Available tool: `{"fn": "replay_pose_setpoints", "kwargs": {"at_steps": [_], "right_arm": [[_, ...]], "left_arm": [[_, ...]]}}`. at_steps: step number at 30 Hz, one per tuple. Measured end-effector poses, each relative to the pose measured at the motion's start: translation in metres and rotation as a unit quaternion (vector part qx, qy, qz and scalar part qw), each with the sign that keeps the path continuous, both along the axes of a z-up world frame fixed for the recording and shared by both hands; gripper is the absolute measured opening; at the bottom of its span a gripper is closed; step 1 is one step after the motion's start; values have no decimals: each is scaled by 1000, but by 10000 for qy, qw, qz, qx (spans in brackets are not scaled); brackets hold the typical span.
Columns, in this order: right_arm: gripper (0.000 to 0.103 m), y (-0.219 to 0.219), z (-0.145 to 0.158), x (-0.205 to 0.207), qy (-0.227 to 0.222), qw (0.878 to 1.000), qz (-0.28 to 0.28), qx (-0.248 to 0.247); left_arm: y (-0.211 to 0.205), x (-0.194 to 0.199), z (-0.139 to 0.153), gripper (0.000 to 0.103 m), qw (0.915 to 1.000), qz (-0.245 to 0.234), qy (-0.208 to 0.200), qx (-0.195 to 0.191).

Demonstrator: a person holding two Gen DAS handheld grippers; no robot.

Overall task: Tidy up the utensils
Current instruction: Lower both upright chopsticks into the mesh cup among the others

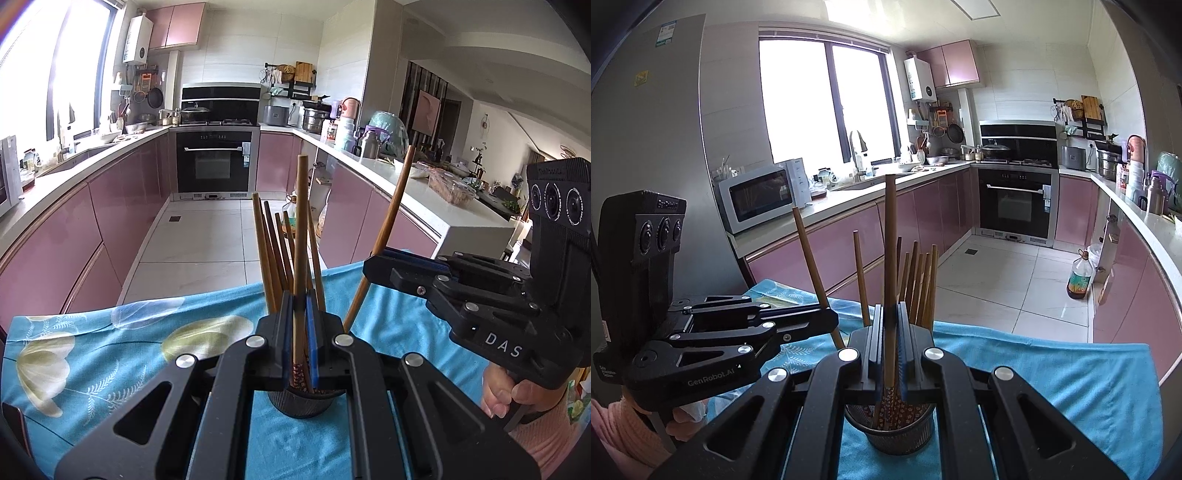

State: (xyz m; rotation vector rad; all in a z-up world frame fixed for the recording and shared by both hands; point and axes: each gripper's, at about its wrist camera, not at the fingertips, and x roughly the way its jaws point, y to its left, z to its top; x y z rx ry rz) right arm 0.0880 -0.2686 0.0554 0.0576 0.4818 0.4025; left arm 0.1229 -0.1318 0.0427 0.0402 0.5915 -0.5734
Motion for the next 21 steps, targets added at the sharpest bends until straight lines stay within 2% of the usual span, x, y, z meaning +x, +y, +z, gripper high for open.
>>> {"fn": "replay_pose_setpoints", "kwargs": {"at_steps": [21], "right_arm": [[6, 5, -22, 12, 317, 9994, 14, -107]], "left_arm": [[3, 23, -22, 8, 9993, 60, 272, 235]]}}
